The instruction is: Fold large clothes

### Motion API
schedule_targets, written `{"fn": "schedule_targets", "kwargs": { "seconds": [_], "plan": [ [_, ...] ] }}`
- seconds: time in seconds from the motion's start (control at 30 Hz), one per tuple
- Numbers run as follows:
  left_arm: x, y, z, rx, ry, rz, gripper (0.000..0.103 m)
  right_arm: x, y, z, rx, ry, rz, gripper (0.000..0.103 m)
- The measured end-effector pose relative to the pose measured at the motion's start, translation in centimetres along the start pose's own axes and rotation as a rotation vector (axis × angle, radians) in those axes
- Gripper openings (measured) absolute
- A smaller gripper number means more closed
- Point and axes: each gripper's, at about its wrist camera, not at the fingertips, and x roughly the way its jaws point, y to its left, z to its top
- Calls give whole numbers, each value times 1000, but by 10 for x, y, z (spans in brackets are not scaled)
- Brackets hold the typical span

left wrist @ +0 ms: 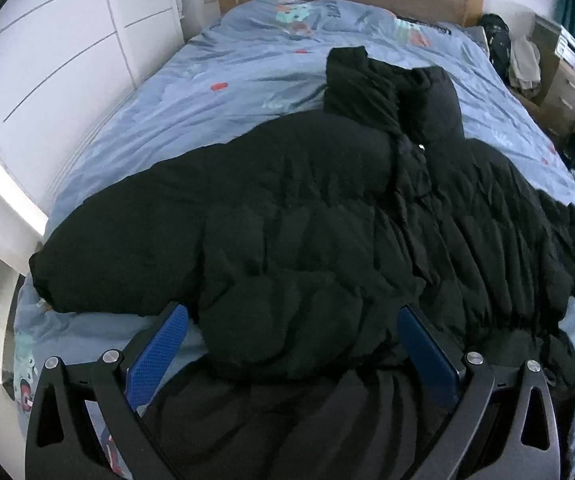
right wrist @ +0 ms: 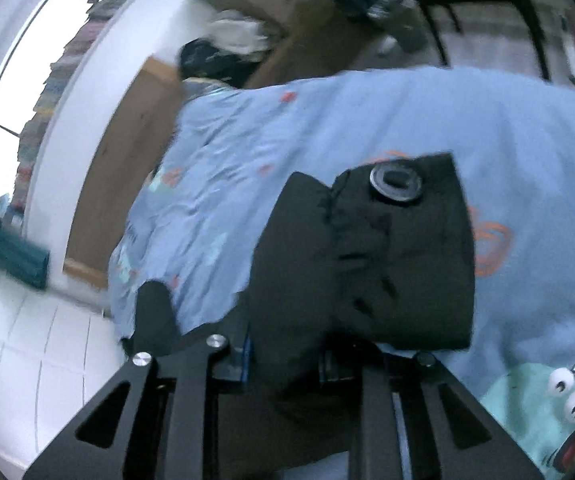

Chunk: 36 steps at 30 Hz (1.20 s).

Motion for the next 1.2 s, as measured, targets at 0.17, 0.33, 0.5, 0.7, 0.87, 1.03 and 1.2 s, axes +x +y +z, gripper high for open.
{"fn": "schedule_targets", "kwargs": {
  "seconds": [0.17, 0.33, 0.5, 0.7, 0.87, 1.03, 1.2],
  "plan": [
    [-8, 33, 0, -32, 20, -10, 102, -2, 84, -23, -142, 36, 73, 21],
    [-18, 64, -9, -44, 30, -17, 102, 4, 163, -71, -244, 99, 140, 21],
    [-30, 100, -20, -81, 14, 23, 102, 18, 220, -138, -336, 185, 178, 21],
    [-35, 141, -32, -133, 17, 42, 102, 44, 257, -229, -482, 300, 138, 21],
    [-36, 169, -45, -191, 32, 59, 102, 69, 263, -297, -651, 389, 54, 21],
    [-39, 188, -57, -219, 47, 63, 102, 92, 266, -371, -873, 443, -73, 24],
    [-42, 198, -60, -237, 35, 71, 102, 97, 257, -403, -988, 448, -153, 30]
  ]
}}
